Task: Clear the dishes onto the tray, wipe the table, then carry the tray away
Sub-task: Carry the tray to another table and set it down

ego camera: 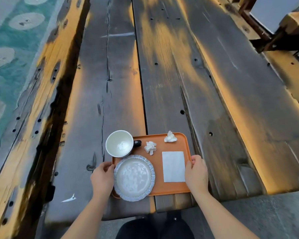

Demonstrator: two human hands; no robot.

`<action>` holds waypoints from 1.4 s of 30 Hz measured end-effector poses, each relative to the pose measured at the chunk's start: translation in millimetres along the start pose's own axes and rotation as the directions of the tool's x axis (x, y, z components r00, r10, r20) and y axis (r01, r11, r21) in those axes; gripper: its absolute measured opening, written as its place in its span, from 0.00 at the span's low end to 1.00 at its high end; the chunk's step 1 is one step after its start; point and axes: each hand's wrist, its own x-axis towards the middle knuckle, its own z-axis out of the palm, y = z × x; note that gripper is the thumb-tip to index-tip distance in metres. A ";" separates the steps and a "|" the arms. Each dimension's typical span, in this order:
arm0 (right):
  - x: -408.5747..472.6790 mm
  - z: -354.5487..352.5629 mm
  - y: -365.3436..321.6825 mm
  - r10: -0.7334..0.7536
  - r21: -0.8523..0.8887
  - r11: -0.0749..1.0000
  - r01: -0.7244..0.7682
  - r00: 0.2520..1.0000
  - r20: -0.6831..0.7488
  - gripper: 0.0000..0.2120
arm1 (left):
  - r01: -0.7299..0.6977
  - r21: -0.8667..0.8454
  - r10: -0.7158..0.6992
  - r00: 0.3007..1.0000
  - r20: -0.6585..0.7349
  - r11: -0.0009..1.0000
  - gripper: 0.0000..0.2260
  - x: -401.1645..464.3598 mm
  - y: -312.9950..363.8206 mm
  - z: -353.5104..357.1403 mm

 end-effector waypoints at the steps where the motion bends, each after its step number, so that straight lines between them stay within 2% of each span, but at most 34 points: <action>1: 0.8 0.9 0.8 -0.002 -0.007 1.000 0.002 1.000 -0.013 0.01 | -0.005 0.006 0.005 1.000 -0.004 1.000 0.09 0.5 1.5 1.5; 4: 2.2 6.3 1.1 -0.002 -0.017 1.000 0.001 0.998 -0.069 0.02 | -0.027 0.017 0.027 0.999 -0.026 0.999 0.08 1.1 5.8 8.9; 8: -2.4 16.7 -1.6 0.044 -0.019 0.999 -0.047 0.986 -0.163 0.03 | 0.017 0.053 -0.015 0.999 -0.048 0.998 0.09 3.9 6.6 14.2; 14: -2.7 21.4 -5.8 0.075 -0.028 0.996 -0.083 0.977 -0.201 0.05 | 0.009 0.091 -0.006 0.999 -0.031 0.996 0.10 11.4 1.6 14.1; 21: -0.3 19.0 -3.6 0.072 -0.033 0.997 -0.076 0.990 -0.117 0.06 | -0.013 -0.033 0.016 0.996 0.089 0.999 0.17 -3.9 10.4 9.0; 25: 7.4 11.6 2.5 0.049 -0.029 0.998 -0.051 0.996 -0.076 0.08 | 0.005 -0.207 0.055 0.958 0.282 0.978 0.15 -3.6 3.2 7.9; 28: 7.5 11.3 0.8 0.059 -0.025 0.998 -0.060 0.996 -0.069 0.08 | 0.002 -0.206 0.072 0.934 0.349 0.978 0.24 -3.4 -8.7 8.2; 33: 6.3 11.3 -1.2 0.063 -0.018 0.998 -0.065 0.995 -0.081 0.08 | -0.015 -0.213 0.094 0.927 0.364 0.977 0.26 -7.9 -9.5 5.8; 42: -3.7 -10.4 -9.1 0.077 0.080 0.994 -0.075 0.997 -0.024 0.07 | 0.035 -0.255 0.062 0.930 0.362 0.966 0.19 -21.2 -0.7 -1.6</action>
